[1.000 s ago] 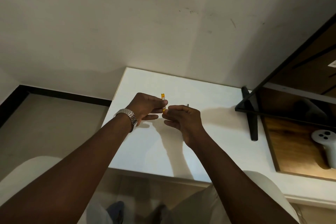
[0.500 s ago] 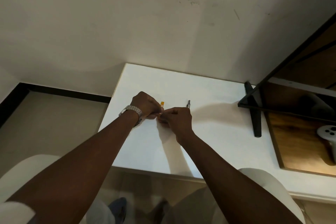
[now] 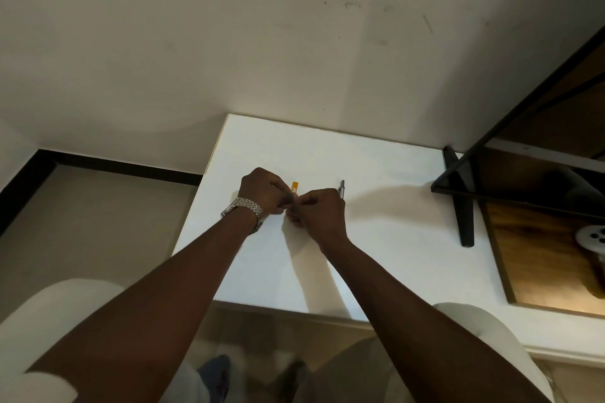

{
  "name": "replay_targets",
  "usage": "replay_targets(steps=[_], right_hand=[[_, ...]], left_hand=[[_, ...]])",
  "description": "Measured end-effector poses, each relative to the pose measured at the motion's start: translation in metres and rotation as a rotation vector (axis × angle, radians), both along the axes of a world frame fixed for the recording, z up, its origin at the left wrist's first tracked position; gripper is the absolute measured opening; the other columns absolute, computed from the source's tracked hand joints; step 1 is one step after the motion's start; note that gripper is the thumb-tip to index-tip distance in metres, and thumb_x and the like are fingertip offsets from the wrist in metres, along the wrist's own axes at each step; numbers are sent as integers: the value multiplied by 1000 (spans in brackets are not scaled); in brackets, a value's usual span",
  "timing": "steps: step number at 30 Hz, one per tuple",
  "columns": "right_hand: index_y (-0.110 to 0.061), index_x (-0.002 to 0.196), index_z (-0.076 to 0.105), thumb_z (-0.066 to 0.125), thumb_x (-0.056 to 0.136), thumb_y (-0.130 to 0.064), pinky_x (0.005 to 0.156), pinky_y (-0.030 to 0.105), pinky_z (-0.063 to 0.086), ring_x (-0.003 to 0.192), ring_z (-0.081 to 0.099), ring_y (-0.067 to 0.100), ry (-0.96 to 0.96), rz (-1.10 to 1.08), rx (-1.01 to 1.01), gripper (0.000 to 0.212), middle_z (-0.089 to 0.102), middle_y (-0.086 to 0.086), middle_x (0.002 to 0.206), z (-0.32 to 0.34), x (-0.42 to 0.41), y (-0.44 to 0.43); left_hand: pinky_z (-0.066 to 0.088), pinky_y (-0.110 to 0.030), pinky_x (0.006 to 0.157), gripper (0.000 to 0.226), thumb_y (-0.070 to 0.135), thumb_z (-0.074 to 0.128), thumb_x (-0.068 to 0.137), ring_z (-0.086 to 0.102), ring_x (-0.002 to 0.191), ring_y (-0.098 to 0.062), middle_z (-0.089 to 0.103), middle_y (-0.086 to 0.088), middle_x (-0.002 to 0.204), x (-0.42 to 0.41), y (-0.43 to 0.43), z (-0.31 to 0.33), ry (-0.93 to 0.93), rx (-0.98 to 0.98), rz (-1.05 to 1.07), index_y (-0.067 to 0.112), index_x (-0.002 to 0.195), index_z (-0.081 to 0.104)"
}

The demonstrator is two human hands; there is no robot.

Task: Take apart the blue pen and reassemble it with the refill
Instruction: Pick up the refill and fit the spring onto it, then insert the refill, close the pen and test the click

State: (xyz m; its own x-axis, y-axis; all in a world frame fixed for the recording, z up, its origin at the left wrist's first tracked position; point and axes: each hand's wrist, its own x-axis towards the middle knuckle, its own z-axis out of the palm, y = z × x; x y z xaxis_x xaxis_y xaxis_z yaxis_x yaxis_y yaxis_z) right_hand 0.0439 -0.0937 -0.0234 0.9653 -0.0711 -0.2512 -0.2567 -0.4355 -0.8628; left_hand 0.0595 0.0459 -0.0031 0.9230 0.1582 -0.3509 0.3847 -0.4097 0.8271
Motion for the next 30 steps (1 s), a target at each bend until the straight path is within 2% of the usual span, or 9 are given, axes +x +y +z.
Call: replay_targets(steps=[3,6,8,12,14,17,23,26,30], right_hand=[[-7,68,81,75,77,-5,73,51,63,69,76,35,-32,19,-9,11,76,13,65,5,0,-3],[-7,79,79,75,79,-6,74,50,64,65,77,29,-98,-92,26,4,78,11,71,16,12,-20],[-11,89,79,73,83,-16,76,39,62,76,78,25,-173,-125,-146,10,80,7,81,23,24,-40],[-10,78,69,71,83,-34,59,27,41,80,68,31,-93,-2,-634,25,70,5,77,23,36,-74],[-12,66,53,76,76,-41,48,26,30,68,61,29,5,37,-683,38,58,3,66,20,35,-74],[-13,69,52,82,70,-34,52,28,37,67,60,28,39,52,-686,37,60,5,71,14,37,-68],[-2,65,64,79,63,-21,51,26,48,54,67,26,127,-6,-517,24,69,11,60,10,42,-71],[-1,65,66,80,67,-16,61,31,60,56,70,26,170,-85,-328,21,73,16,67,11,39,-76],[2,63,74,80,62,-2,58,37,66,48,71,23,105,-226,-2,7,76,23,68,24,30,-72]], left_hand=[[65,-33,70,7,0,79,74,71,65,-26,78,-23,79,-1,-1,2,0,-3,1,4,78,82],[57,-19,54,6,3,84,76,64,53,-19,77,-25,80,-3,-1,2,4,-19,13,-1,79,81],[55,-19,52,8,7,84,76,61,50,-19,77,-26,80,-3,1,1,-6,-5,21,-1,77,80],[54,-26,80,15,21,83,80,72,85,-23,80,-11,92,-3,-8,3,-116,215,-62,6,83,79],[55,-30,89,16,23,83,80,73,95,-23,79,-7,100,-6,-19,7,-145,220,-102,10,89,79],[56,-34,91,21,25,85,78,71,98,-24,78,-7,100,-8,-35,9,-142,214,-144,12,93,79],[55,-32,91,25,27,84,80,70,103,-23,77,-7,105,-15,-52,4,-83,158,-172,10,98,79],[48,-24,90,27,28,80,84,67,106,-20,76,-5,108,-20,-59,1,-49,111,-179,8,101,78],[48,-30,76,33,32,75,88,59,77,-23,69,-19,81,-25,-64,3,30,-59,-204,0,84,75]])
